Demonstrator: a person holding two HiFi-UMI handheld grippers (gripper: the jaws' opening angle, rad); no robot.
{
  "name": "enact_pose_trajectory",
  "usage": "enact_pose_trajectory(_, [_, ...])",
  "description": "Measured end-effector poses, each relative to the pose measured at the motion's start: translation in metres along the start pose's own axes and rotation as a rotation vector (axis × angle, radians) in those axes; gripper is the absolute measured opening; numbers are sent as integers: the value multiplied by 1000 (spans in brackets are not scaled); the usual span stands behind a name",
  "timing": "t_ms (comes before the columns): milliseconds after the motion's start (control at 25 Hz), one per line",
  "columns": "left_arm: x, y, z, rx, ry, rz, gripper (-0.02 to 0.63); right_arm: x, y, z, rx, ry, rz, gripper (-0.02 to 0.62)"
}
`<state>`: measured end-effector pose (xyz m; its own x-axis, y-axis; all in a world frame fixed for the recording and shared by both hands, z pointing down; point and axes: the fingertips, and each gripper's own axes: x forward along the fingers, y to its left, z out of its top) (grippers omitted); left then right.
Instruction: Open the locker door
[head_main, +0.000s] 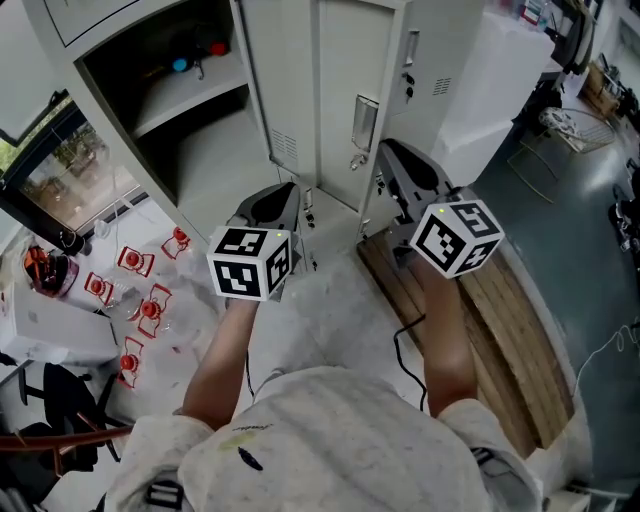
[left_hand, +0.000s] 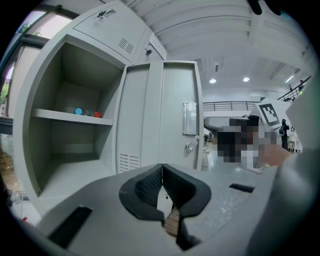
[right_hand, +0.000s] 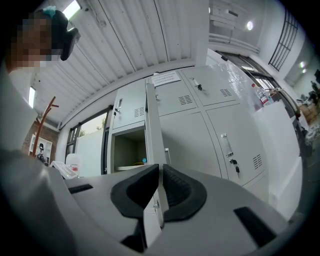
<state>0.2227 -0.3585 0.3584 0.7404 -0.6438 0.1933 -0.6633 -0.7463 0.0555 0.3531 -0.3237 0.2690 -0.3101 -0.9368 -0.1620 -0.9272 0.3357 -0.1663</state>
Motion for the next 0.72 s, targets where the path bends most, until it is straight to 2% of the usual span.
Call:
enact_pose_trajectory(280, [0, -7, 0, -6, 8, 42, 8, 1, 0, 1, 0, 11, 28, 25])
enact_pose_trajectory(720, [-20, 1, 3, -6, 20, 124, 8, -2, 1, 2, -25, 28, 5, 25])
